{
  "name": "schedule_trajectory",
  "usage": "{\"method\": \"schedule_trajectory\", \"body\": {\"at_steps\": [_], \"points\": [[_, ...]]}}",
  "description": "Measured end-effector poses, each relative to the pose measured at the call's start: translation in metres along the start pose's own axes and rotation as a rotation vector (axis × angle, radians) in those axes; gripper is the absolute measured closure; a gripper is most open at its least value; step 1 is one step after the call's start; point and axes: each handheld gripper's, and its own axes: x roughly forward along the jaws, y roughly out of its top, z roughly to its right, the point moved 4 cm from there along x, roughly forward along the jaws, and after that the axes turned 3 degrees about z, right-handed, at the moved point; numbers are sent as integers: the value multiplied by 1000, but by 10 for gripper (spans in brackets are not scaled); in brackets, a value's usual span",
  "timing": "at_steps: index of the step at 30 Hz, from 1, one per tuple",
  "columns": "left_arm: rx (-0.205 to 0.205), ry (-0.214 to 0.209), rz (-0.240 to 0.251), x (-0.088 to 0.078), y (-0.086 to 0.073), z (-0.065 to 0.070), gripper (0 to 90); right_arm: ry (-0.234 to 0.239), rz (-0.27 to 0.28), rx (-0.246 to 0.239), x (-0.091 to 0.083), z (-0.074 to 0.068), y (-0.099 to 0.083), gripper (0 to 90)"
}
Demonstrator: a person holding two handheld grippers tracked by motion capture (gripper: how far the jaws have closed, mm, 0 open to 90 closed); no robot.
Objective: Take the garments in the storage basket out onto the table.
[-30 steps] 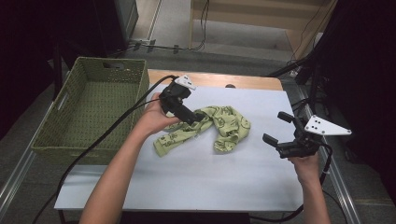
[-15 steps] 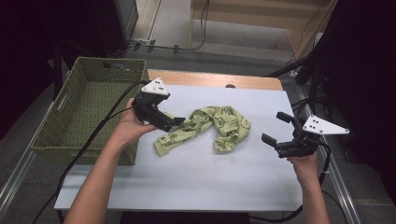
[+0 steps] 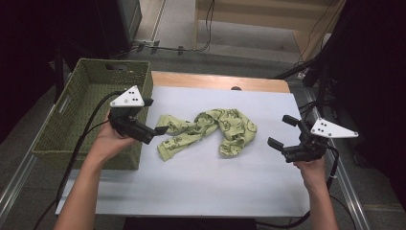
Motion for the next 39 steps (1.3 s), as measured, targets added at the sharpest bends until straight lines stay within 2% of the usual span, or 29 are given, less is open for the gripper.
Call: {"method": "schedule_trajectory", "body": {"at_steps": [4,15,21,39], "points": [[0,9,30,-9,-7,0,0,-11,-1,4,-3,-1,1,0],[-53,17,95,-28,-24,-5,0,-21,-8,8,-7,-3,0,0],[-63,32,100,-35,-27,-8,0,-22,-21,4,-4,-4,-1,0],[-83,26,94,-35,-36,-12,0,-23,-22,-4,-6,-5,-2,0]]}}
